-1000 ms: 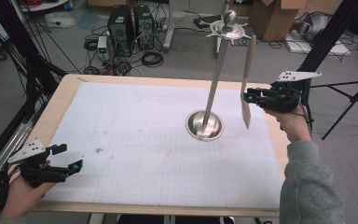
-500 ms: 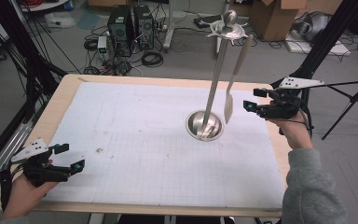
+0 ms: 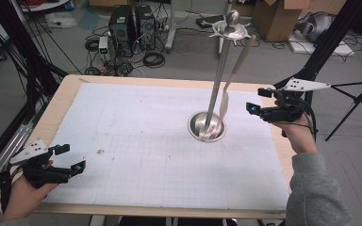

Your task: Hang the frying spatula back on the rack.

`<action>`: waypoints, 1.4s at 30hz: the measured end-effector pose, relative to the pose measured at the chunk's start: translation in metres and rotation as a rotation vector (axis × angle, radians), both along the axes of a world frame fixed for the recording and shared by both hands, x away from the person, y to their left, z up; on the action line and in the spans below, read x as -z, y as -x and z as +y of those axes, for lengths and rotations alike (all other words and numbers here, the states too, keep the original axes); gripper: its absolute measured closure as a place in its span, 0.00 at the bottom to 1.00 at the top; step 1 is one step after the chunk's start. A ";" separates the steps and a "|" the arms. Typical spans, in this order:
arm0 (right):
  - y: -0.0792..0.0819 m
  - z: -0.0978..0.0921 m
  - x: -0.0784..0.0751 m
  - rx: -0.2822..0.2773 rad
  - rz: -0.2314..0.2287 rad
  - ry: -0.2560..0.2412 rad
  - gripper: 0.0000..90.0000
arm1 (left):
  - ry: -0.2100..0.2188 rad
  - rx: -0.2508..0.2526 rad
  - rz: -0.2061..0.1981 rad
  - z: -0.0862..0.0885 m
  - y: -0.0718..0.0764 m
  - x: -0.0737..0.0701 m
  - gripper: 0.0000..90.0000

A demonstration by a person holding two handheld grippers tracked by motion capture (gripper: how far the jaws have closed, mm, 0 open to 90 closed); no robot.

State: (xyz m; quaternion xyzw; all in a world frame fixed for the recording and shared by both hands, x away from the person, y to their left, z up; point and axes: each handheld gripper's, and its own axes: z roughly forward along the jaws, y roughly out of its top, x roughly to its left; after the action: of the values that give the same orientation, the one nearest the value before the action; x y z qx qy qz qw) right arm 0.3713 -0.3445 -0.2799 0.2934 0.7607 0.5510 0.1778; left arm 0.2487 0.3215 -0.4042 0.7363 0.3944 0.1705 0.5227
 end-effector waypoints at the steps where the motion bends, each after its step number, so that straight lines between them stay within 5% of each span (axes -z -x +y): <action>1: 0.001 0.000 0.001 0.001 -0.004 -0.006 0.17 | 0.002 0.000 -0.001 0.000 0.000 0.000 0.03; 17: 0.020 0.002 0.031 -0.039 0.001 -0.012 0.17 | 0.002 0.032 0.004 -0.009 -0.012 0.001 0.03; 23: 0.028 0.002 0.038 -0.054 -0.002 -0.020 0.17 | 0.032 0.035 0.006 -0.010 -0.014 0.001 0.03; 28: 0.033 0.000 0.045 -0.044 -0.010 -0.036 0.17 | 0.069 0.036 -0.016 -0.009 -0.013 -0.003 0.03; 33: 0.036 0.000 0.054 -0.048 -0.008 -0.131 0.17 | 0.075 0.044 -0.029 -0.012 -0.013 -0.004 0.03; 42: 0.041 0.002 0.070 -0.046 0.007 -0.098 0.17 | 0.126 0.082 -0.111 -0.018 -0.012 -0.010 0.03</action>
State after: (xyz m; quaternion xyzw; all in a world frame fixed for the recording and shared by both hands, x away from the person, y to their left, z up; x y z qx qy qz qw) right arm 0.3306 -0.3423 -0.3502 0.2860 0.7400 0.5905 0.1479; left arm 0.2604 0.3031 -0.3944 0.7070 0.3444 0.1644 0.5954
